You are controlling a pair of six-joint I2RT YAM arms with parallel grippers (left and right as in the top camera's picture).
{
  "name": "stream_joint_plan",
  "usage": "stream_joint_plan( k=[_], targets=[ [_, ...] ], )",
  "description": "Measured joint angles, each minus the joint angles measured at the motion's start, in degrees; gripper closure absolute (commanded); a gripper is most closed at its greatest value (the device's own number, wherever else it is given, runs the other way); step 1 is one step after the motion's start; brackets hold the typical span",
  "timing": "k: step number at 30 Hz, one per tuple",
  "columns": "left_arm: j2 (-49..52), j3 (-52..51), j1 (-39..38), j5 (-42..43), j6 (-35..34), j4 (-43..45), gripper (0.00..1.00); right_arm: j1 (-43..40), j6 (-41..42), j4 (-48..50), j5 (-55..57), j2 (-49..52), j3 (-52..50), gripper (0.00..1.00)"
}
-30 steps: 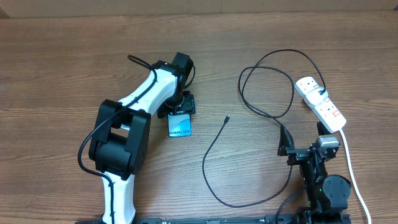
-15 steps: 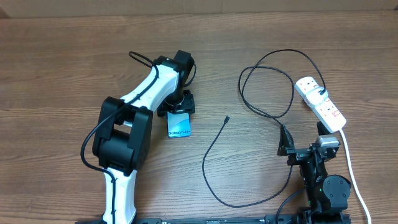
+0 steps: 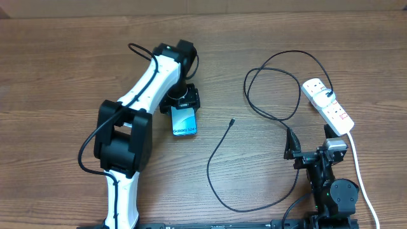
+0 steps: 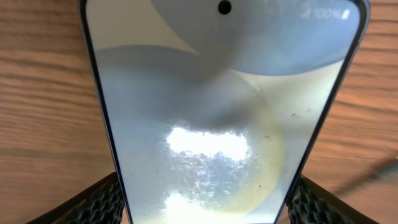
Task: Plug charger to phone and switch on socket
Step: 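Lift the phone with the left gripper and shift it right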
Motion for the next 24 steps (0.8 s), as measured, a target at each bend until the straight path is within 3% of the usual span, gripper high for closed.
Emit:
stream_joint_plan(
  k=[5, 11, 16, 18, 21, 24],
  targets=[
    [0.0, 3.4, 2.8, 12.1, 2.4, -2.3, 0.23, 0.0, 0.0, 0.0, 0.0, 0.0, 0.0, 0.00],
    [0.0, 4.3, 7.4, 34.9, 7.1, -3.8, 0.24, 0.0, 0.0, 0.0, 0.0, 0.0, 0.0, 0.00],
    [0.0, 4.4, 11.4, 51.0, 9.6, -4.7, 0.18, 0.0, 0.0, 0.0, 0.0, 0.0, 0.0, 0.00],
    [0.0, 4.4, 12.4, 52.9, 10.3, -4.7, 0.14, 0.0, 0.0, 0.0, 0.0, 0.0, 0.0, 0.00],
    [0.0, 4.4, 13.3, 50.8, 11.2, -4.5, 0.00, 0.0, 0.0, 0.0, 0.0, 0.0, 0.0, 0.00],
    [0.0, 4.4, 12.7, 44.8, 11.3, -3.3, 0.00, 0.0, 0.0, 0.0, 0.0, 0.0, 0.0, 0.00]
  ],
)
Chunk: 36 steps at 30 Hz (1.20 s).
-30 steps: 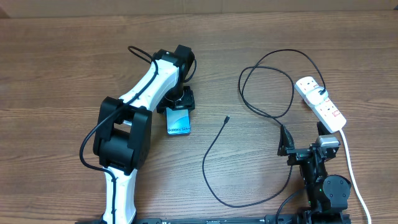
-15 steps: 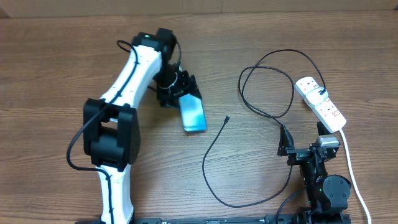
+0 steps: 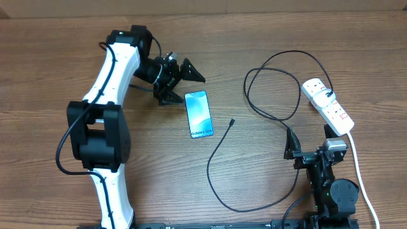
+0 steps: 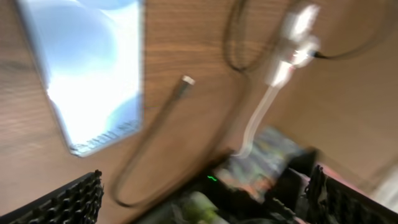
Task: Plug charger to phone and switch on socket
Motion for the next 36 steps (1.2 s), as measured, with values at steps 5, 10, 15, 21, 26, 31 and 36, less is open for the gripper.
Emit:
stream_joint_plan(
  k=[5, 10, 15, 21, 26, 31, 36],
  targets=[
    [0.0, 0.0, -5.1, -18.8, -4.0, 5.5, 0.01, 0.0, 0.0, 0.0, 0.0, 0.0, 0.0, 0.00],
    [0.0, 0.0, -13.2, -37.8, -11.2, 7.6, 0.00, 0.0, 0.0, 0.0, 0.0, 0.0, 0.0, 0.00],
    [0.0, 0.0, -20.8, -52.5, -19.4, 8.9, 0.00, 0.0, 0.0, 0.0, 0.0, 0.0, 0.0, 0.00],
    [1.7, 0.0, -22.2, -56.8, -24.2, 9.2, 0.00, 0.0, 0.0, 0.0, 0.0, 0.0, 0.0, 0.00],
    [4.9, 0.0, -21.7, -56.3, -25.5, 9.6, 0.00, 0.0, 0.0, 0.0, 0.0, 0.0, 0.0, 0.00],
    [6.8, 0.0, -21.2, -53.9, -24.3, 10.9, 0.00, 0.0, 0.0, 0.0, 0.0, 0.0, 0.0, 0.00],
    [7.0, 0.0, -20.4, -51.3, -21.6, 11.0, 0.00, 0.0, 0.0, 0.0, 0.0, 0.0, 0.0, 0.00]
  ],
)
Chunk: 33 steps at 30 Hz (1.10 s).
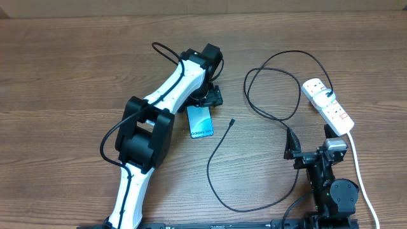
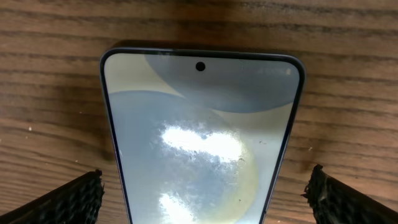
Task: Plug charger to phone and switch on socket
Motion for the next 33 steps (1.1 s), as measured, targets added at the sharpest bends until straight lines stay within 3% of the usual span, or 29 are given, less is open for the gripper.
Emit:
stream_joint_plan(
  k=[33],
  targets=[
    [-0.7, -4.3, 0.6, 3.6, 2.1, 1.6, 0.03, 0.0, 0.0, 0.0, 0.0, 0.0, 0.0, 0.00]
  ],
)
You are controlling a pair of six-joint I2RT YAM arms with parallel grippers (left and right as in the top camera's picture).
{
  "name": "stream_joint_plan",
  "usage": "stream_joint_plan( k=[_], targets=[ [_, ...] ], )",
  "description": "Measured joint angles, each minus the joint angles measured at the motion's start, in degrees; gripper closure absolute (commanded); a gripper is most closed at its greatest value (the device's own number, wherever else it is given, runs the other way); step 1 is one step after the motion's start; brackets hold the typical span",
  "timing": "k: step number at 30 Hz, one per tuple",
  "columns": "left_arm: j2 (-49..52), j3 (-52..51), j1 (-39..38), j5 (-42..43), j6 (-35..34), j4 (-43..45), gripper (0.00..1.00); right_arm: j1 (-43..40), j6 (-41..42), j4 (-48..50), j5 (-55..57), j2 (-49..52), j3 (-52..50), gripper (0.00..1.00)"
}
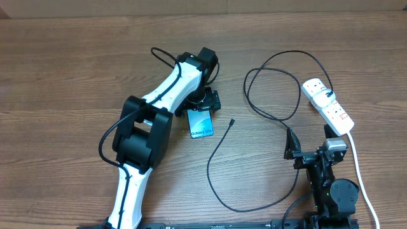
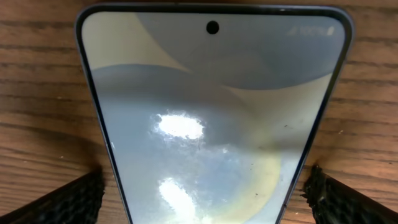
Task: Plug charger to phone and switch on socket
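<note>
The phone (image 2: 211,118) lies flat on the wood with its screen lit, and only its lower end (image 1: 201,127) shows in the overhead view. My left gripper (image 1: 205,104) hangs over its upper end, open. In the wrist view the black fingers (image 2: 62,202) stand either side of the phone with wood showing between. The black charger cable runs in loops to its free tip (image 1: 232,121), right of the phone. The white power strip (image 1: 327,105) lies at the far right. My right gripper (image 1: 292,141) rests near the front, its fingers together in one narrow point.
A white cord (image 1: 357,165) leaves the power strip toward the front edge. The cable's big loop (image 1: 273,86) lies between phone and strip. The right arm's base (image 1: 331,191) sits at the front right.
My left gripper has come lower over the phone, which now fills more of the wrist view. The phone, the cable and the right arm have not moved.
First my left gripper straddled the phone, which lay further left. Then the phone lay further right near the cable tip, and the gripper was off to the left, open. Then it hung over the phone's top end, and now sits closer around it.
</note>
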Motion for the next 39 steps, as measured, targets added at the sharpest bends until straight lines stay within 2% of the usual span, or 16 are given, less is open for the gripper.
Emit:
stream_joint_plan(
  k=[4, 11, 18, 20, 28, 39],
  targets=[
    [-0.9, -1.6, 0.0, -0.3, 0.0, 1.3, 0.03, 0.0, 0.0, 0.0, 0.0, 0.0, 0.0, 0.00],
    [-1.6, -2.9, 0.0, -0.2, 0.0, 1.7, 0.14, 0.0, 0.0, -0.1, 0.0, 0.0, 0.0, 0.00],
    [-1.6, -3.0, 0.0, -0.1, 0.0, 1.7, 0.18, 0.0, 0.0, 0.0, 0.0, 0.0, 0.0, 0.00],
    [-1.6, -3.0, 0.0, 0.0, 0.0, 1.7, 0.22, 0.0, 0.0, 0.0, 0.0, 0.0, 0.0, 0.00],
    [-1.6, -3.0, 0.0, 0.1, 0.0, 1.5, 0.27, 0.0, 0.0, 0.0, 0.0, 0.0, 0.0, 0.00],
    [-1.0, -1.6, 0.6, 1.1, 0.0, -1.3, 0.28, 0.0, 0.0, -0.1, 0.0, 0.0, 0.0, 0.00]
  ],
)
